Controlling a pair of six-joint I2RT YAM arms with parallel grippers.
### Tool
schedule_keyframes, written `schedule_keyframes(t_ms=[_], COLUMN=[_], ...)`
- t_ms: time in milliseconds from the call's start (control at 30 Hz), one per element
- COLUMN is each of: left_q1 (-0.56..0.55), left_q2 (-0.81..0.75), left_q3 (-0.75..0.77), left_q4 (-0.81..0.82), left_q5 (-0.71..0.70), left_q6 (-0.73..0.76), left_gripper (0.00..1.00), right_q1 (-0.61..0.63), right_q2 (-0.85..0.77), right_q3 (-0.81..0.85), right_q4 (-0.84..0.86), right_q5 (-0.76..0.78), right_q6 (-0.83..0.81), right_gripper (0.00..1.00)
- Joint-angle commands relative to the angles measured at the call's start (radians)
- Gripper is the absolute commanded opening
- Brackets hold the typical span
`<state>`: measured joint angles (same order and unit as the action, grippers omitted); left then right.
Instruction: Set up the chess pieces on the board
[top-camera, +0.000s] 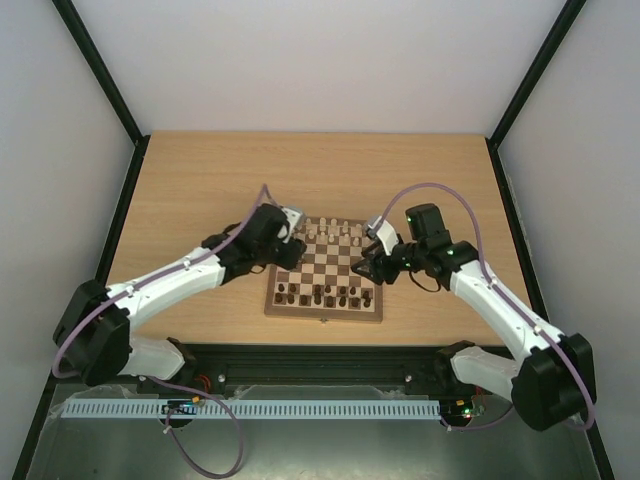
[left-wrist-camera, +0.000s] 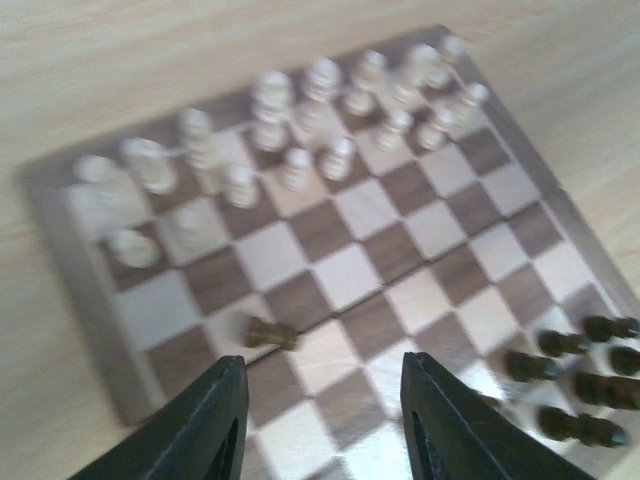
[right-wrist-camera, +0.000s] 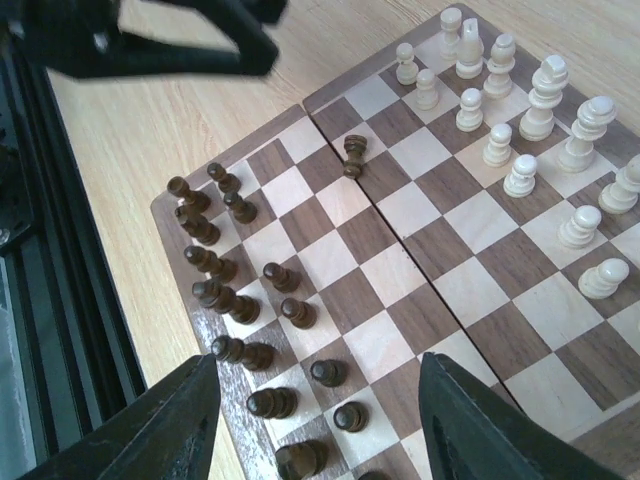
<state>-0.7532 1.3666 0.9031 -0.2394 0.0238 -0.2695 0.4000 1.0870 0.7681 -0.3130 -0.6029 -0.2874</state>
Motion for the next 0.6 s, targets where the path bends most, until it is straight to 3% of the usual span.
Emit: schedule_keyframes(t_ms=[0, 100, 200, 567], left_q1=[0.105, 0.115, 0.098, 0.066], left_q2=[-0.05, -0.006, 0.056, 0.235], left_q3=[-0.025, 0.011, 0.042, 0.222], left_q4=[-0.049, -0.112, -0.153, -0.198], left_q5=[0.101, 0.189, 0.124, 0.112], left_q6=[0.027, 0.144, 0.269, 0.397], left_gripper=[0.49, 0.5, 0.49, 0.5], right_q1=[0.021, 0.023, 0.023, 0.023], right_q2=[0.093, 0.134, 0.128, -0.028], right_q3=[0.093, 0.133, 0.116, 0.017], right_q4=[-0.057, -0.078, -0.053, -0.033], right_q5=[0.013, 0.01, 0.009, 0.035], right_q6=[-0.001, 0.004, 0.012, 0.011], right_gripper=[0.54, 0.52, 0.51, 0.52])
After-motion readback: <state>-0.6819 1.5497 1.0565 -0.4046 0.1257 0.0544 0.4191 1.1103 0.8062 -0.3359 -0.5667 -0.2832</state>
